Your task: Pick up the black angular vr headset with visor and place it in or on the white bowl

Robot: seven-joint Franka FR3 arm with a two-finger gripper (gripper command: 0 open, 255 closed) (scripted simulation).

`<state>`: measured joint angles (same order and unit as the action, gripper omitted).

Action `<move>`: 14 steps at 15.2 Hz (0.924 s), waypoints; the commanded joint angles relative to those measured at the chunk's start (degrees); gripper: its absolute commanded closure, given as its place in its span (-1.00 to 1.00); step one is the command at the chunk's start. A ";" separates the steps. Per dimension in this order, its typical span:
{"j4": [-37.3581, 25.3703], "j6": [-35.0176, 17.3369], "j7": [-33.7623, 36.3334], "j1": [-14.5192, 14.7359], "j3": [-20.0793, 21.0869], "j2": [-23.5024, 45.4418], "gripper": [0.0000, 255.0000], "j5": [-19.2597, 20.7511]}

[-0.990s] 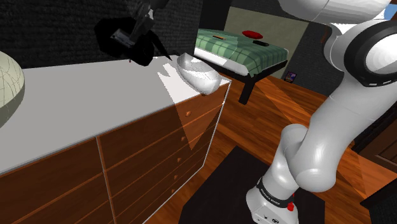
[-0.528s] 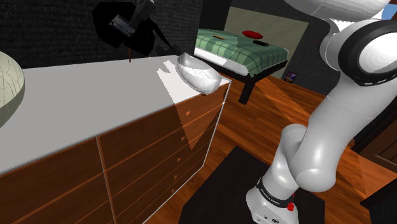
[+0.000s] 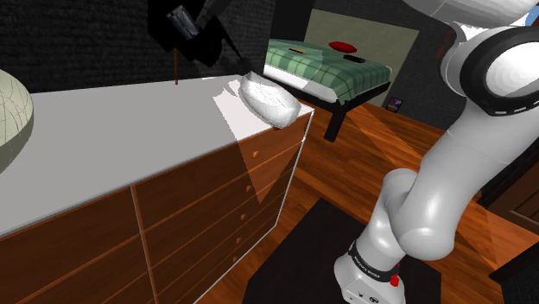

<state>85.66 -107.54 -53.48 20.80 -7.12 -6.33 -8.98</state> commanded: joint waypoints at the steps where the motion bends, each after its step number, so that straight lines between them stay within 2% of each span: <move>1: 1.21 1.20 -2.65 -1.08 -1.55 -2.05 1.00 -0.82; 8: 1.86 5.60 -11.32 -4.37 -7.42 -5.35 1.00 -3.29; 14: -0.75 10.49 -19.03 -7.13 -13.30 -5.57 1.00 -5.61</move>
<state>85.16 -97.78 -71.26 14.08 -19.56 -11.69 -14.27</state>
